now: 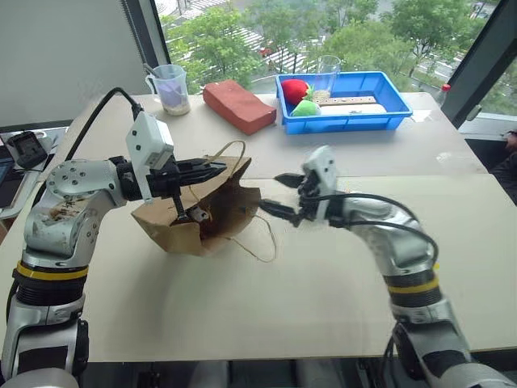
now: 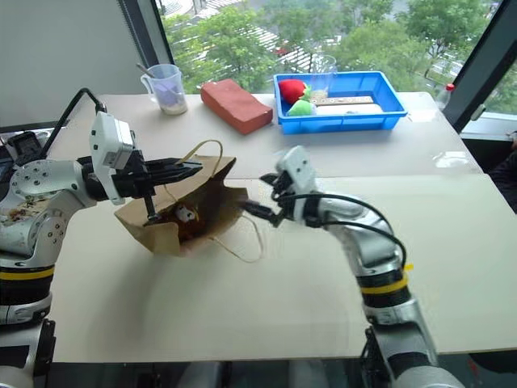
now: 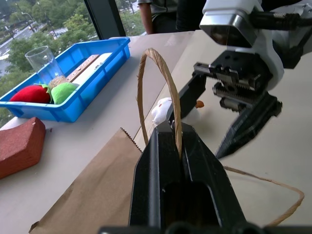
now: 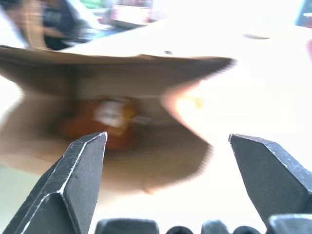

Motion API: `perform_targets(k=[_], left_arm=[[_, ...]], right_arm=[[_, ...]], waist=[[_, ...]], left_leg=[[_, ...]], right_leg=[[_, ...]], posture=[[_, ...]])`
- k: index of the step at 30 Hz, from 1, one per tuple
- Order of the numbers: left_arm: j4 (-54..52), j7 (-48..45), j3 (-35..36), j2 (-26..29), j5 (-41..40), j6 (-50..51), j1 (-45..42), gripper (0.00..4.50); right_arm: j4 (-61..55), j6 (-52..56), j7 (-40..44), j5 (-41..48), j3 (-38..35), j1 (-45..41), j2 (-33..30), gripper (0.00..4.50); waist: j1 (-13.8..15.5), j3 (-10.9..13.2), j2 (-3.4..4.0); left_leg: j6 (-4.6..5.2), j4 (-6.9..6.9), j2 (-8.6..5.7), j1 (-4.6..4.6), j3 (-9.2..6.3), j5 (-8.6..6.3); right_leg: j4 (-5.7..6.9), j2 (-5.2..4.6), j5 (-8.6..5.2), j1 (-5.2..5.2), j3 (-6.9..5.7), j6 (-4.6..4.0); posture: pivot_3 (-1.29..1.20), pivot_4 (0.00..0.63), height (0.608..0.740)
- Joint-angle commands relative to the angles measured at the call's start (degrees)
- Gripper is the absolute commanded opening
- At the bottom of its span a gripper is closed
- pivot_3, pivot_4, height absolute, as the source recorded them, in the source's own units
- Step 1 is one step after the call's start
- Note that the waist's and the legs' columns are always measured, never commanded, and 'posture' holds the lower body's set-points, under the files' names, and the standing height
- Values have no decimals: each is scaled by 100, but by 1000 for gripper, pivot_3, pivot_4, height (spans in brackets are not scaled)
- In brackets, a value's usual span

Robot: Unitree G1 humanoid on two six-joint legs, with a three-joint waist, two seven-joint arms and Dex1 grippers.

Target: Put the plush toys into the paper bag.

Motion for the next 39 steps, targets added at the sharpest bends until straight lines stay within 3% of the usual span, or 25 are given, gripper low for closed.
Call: perform_targets(k=[1,9,17,20,23,28,32,39], left_arm=[[-130,23,165,94,-16,-60,-12,0],[-41,2,10,32,1,-97,-222,0],[-102,15,87,106,-11,-73,-109,0],[-117,40,87,107,-11,-72,-96,0],[-112,48,91,113,-7,-78,-96,0],[-98,11,83,130,-13,-101,-92,0],[-65,-20,52,121,-7,-120,-141,0],[-47,-65,-58,36,4,-133,-247,0]], right_arm=[[1203,-935,-497,-787,-294,-252,-503,4444],[3525,-1640,-395,-1066,-224,-896,-186,4444],[3629,-1711,-119,-960,-367,-888,-132,1996],[3234,-1560,56,-802,-415,-760,-161,861],[2423,-966,407,-453,-447,-654,-278,33],[595,574,1127,605,-377,-456,-556,6],[-226,1304,964,1107,-310,-419,-372,6],[-129,1313,160,908,436,-675,955,6]], waist=[[1,1,-1],[-45,1,-1],[3,1,-1],[-4,1,-1],[-6,1,-1],[-3,2,0],[-5,2,0],[-20,1,0]], left_leg=[[0,2,0,2,2,0],[0,0,0,2,9,0],[0,2,-1,0,7,0],[0,2,0,1,7,0],[0,2,0,1,7,0],[2,1,0,-1,5,-1],[3,2,0,0,3,-2],[2,3,0,3,3,-1]], right_leg=[[-4,0,0,4,0,0],[-6,-1,0,4,6,-1],[1,-2,1,16,6,-1],[1,-1,0,15,6,-1],[4,-1,0,14,6,0],[6,-1,0,13,5,0],[6,-1,0,14,3,0],[11,0,0,5,4,0]], posture=[[0,150,740],[0,150,740],[0,150,740],[0,150,740],[0,150,740],[0,150,740],[0,150,740],[0,150,740]])
